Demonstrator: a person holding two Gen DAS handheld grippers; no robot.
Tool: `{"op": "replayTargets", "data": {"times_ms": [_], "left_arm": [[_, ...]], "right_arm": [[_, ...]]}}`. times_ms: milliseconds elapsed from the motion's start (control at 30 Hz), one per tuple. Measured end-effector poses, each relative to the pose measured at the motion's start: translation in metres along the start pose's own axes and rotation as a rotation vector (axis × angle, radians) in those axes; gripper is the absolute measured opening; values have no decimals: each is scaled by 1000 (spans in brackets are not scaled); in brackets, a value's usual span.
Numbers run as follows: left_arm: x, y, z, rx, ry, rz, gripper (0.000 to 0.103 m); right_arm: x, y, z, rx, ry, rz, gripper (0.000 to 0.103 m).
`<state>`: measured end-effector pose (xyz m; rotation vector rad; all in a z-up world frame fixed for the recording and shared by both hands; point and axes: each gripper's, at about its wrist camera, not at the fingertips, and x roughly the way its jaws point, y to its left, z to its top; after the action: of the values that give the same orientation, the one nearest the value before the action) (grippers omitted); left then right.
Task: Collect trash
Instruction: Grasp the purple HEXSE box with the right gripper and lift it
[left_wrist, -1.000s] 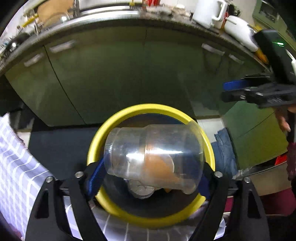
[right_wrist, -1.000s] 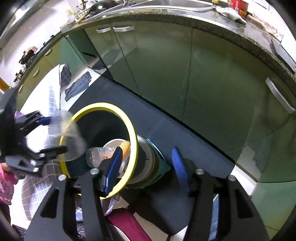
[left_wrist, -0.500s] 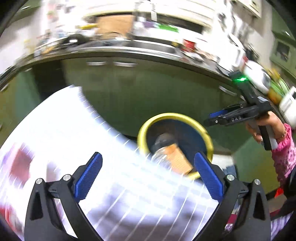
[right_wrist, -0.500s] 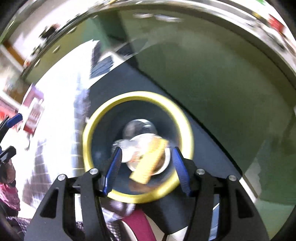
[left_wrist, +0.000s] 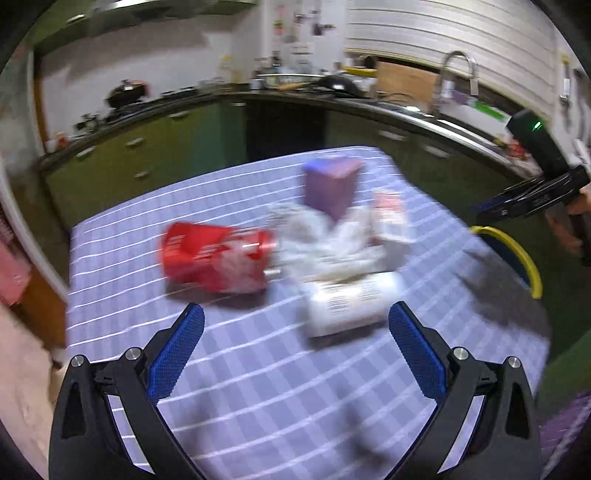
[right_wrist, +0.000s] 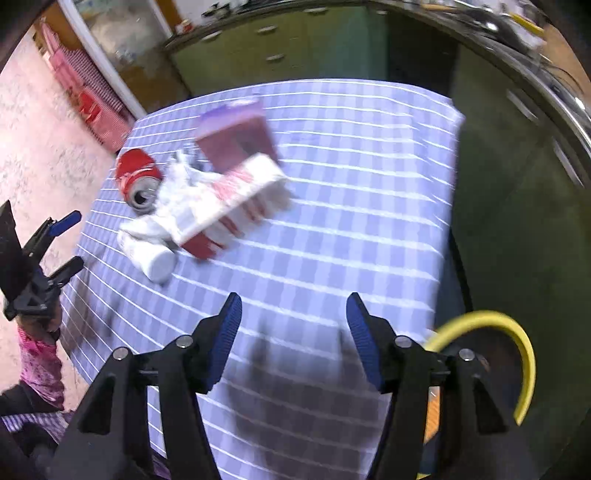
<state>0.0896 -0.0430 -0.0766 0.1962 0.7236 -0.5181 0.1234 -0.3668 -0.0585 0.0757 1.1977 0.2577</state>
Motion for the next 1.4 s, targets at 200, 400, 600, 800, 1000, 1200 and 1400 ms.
{"op": "replayTargets", "data": {"times_ms": [200,400,600,800,1000,1200,1400], "left_arm": [[12,37,-13,-88,-21,24,98],[16,31,-18,-67,-44,1,98],[13,26,-20,-67,-52,-49,98],[13,30,-22,-92,-51,-70,98],[14,28,-24,-87,-46,-71,98],[16,23,-25,-69,-38,-76,98],[17,21,-26,-65,-30,-81,98]], "right_arm": [[27,24,45,136,57,57,56],[34,41,89,139,44,-93,56],[55,74,137,-155,29,-193,80],[81,72,161,-167,128,-166,83],[107,73,164,-131,181,-183,83],[119,69,161,-118,188,-207,73],[94,69,157,-118,123,-191,73]]}}
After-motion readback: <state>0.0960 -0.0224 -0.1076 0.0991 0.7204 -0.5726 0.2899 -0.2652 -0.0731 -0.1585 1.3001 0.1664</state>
